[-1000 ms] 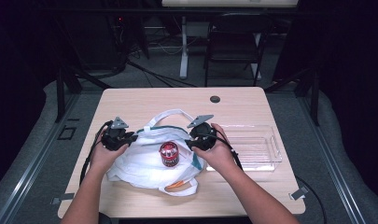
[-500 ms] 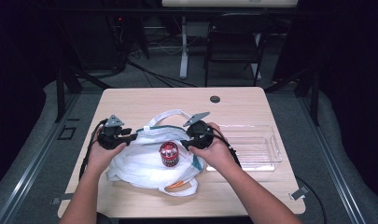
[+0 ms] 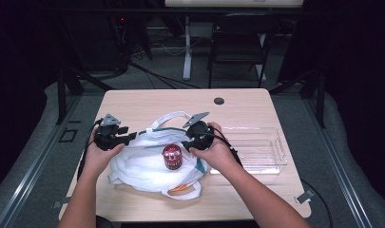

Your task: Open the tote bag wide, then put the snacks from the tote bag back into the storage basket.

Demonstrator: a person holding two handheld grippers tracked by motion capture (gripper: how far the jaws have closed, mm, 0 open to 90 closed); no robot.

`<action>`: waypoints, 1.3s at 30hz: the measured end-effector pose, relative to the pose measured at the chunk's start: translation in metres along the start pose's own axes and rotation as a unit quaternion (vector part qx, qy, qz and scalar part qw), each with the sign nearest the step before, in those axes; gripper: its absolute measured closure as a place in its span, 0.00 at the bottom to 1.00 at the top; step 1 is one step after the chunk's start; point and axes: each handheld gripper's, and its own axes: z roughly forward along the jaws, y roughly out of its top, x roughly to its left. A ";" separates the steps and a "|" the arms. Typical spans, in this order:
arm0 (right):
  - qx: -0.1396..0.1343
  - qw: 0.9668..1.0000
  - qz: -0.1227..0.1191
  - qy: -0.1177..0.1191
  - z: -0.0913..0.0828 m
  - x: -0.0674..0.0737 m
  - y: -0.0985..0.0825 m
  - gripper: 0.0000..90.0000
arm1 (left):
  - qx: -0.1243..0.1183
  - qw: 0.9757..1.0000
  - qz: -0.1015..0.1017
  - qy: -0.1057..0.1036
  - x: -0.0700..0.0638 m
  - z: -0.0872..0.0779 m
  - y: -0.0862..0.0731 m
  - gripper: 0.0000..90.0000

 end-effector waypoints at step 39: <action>0.081 0.995 -0.024 0.056 0.037 0.027 0.029 0.38 | 0.014 0.999 0.031 -0.005 -0.016 -0.006 0.011 0.50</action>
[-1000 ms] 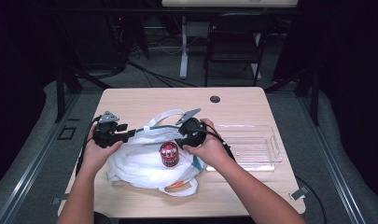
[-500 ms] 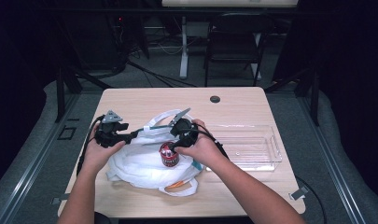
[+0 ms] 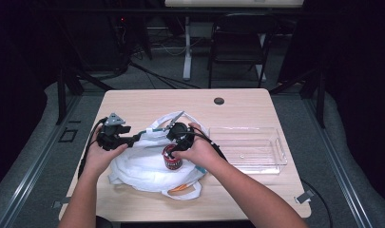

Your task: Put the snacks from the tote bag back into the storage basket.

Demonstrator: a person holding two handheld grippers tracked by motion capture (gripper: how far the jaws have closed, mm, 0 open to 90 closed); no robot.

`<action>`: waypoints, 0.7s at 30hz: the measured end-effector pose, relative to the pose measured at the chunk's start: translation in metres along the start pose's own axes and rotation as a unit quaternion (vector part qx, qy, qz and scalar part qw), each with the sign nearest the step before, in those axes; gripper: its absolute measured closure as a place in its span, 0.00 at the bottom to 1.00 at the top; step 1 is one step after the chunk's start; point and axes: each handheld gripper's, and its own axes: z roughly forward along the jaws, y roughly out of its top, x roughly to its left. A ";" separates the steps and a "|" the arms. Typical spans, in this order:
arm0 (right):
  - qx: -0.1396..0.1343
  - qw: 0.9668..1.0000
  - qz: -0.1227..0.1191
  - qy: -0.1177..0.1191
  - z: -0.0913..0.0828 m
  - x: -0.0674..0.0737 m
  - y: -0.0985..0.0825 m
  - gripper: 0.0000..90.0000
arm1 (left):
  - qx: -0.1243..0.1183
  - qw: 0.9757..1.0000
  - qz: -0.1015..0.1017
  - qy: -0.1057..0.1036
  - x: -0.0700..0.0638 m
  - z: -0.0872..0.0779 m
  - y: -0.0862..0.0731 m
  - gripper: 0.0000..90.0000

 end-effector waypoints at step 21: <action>0.046 0.999 0.003 -0.005 0.023 0.003 0.008 0.31 | 0.007 1.000 -0.002 -0.005 0.001 0.004 -0.002 0.50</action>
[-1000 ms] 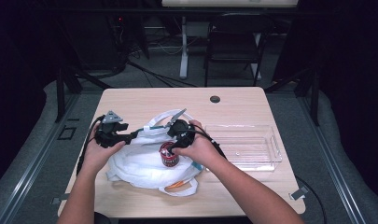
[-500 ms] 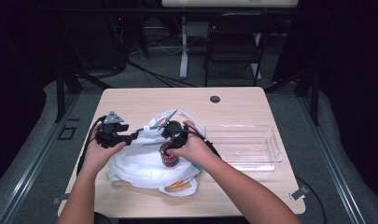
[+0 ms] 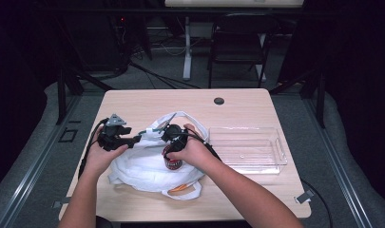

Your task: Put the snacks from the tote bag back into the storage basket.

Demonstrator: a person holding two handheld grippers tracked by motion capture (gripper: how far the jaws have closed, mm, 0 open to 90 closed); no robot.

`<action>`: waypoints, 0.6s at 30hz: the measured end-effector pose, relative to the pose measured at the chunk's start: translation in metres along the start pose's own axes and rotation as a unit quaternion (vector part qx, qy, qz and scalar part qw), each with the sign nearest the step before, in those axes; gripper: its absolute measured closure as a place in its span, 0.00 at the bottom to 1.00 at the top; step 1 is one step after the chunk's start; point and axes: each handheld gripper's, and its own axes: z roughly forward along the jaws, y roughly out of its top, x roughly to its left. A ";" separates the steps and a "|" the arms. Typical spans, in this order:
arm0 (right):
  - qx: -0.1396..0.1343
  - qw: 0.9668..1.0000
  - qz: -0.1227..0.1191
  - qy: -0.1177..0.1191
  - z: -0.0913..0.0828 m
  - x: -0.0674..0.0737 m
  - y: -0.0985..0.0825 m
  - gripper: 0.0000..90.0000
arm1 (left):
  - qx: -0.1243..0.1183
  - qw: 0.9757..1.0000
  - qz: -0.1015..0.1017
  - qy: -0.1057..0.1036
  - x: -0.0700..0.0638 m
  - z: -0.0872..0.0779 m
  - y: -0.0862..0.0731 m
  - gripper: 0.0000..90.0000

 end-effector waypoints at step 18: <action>0.004 1.000 0.002 0.004 0.006 0.003 0.003 0.29 | 0.006 1.000 -0.002 0.001 0.002 0.001 -0.001 0.50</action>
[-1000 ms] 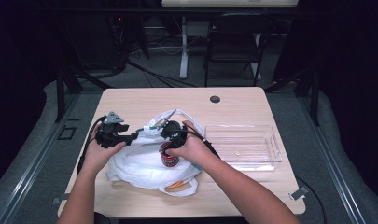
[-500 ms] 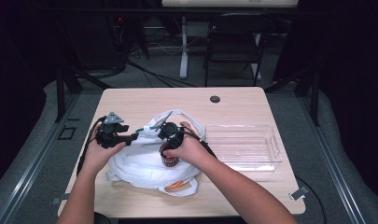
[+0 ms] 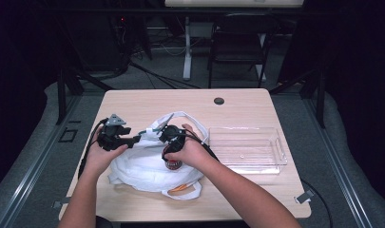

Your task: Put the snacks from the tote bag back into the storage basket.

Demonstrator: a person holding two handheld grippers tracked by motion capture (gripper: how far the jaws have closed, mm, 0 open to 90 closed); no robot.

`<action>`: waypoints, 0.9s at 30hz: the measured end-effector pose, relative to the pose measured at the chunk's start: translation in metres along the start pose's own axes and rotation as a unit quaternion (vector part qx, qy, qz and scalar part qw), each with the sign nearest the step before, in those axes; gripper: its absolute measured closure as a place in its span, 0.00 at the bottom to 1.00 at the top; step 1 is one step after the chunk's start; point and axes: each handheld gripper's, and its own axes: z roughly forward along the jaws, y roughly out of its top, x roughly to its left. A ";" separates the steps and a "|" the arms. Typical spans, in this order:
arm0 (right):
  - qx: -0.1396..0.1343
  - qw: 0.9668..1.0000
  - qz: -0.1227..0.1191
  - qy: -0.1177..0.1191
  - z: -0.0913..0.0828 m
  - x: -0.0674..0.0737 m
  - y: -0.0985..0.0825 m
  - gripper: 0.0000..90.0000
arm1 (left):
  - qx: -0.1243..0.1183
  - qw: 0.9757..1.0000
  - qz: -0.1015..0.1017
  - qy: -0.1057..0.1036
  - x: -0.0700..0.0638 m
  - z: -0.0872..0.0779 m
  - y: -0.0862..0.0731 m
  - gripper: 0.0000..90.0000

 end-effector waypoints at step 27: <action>0.044 0.999 -0.009 -0.008 0.018 0.003 0.002 0.27 | -0.001 1.000 -0.001 0.002 0.001 0.000 -0.001 0.50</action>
